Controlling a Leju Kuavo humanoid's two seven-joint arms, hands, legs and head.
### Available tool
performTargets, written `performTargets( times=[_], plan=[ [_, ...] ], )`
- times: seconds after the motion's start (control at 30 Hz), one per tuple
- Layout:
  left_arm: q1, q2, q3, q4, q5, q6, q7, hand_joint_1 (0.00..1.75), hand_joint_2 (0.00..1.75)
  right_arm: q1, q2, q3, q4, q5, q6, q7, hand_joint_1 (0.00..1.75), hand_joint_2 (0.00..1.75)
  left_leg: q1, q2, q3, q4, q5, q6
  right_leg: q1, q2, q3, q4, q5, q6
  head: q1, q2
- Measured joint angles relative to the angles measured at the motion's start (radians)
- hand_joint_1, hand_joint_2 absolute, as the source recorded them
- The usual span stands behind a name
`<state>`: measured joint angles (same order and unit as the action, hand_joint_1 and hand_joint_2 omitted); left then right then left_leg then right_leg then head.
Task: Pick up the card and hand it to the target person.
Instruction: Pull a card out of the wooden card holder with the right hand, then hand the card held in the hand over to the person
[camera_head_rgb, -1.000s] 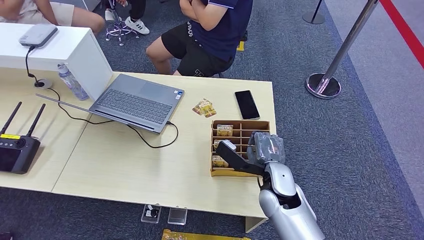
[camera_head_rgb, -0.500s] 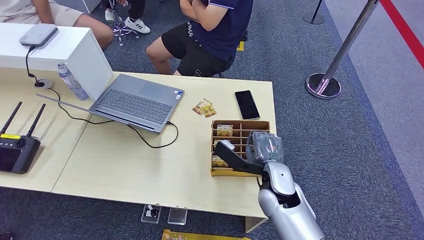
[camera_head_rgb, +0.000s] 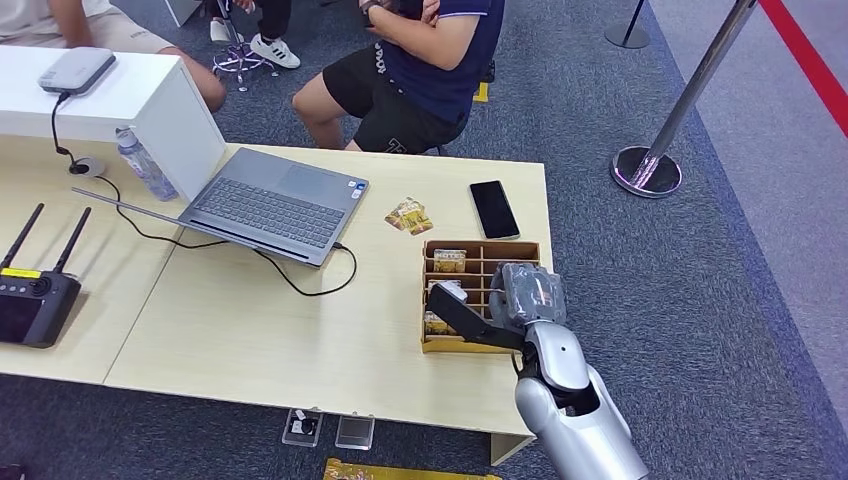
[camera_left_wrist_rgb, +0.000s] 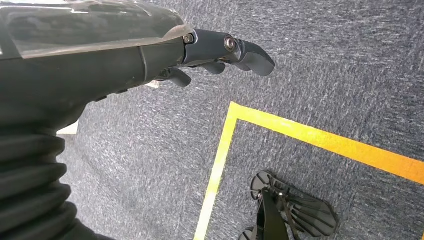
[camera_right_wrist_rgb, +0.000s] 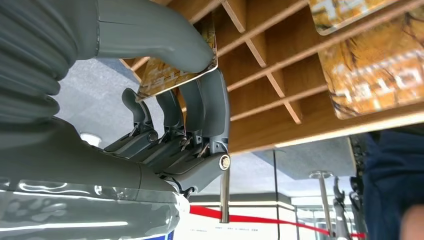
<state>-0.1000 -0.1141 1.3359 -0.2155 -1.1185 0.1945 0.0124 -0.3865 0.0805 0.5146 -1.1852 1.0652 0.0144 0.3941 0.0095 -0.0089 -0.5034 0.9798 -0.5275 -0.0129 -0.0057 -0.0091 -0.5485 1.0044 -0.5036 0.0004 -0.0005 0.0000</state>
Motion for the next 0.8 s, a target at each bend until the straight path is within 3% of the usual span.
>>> performTargets(
  times=[0.53, 0.8],
  plan=[
    [0.001, -0.001, 0.016, 0.0, 0.021, 0.005, 0.001, 0.0, 1.75, 0.0, -0.035, 0.0, -0.323, -0.106, -0.019, -0.075, 1.36, 1.75, 0.0, 0.0, 0.0, 0.0, 0.0, 0.0, 0.0, 0.0, 0.0, 0.0, 0.0, 0.0, 0.0, 0.0],
    [-0.002, -0.003, 0.015, 0.0, 0.001, -0.005, -0.007, 0.0, 1.75, -0.05, -0.033, 0.012, -0.282, 0.012, -0.098, -0.151, 1.36, 1.75, 0.0, 0.0, 0.0, 0.0, 0.0, 0.0, 0.0, 0.001, 0.0, 0.0, 0.0, 0.0, 0.0, 0.0]
  ],
)
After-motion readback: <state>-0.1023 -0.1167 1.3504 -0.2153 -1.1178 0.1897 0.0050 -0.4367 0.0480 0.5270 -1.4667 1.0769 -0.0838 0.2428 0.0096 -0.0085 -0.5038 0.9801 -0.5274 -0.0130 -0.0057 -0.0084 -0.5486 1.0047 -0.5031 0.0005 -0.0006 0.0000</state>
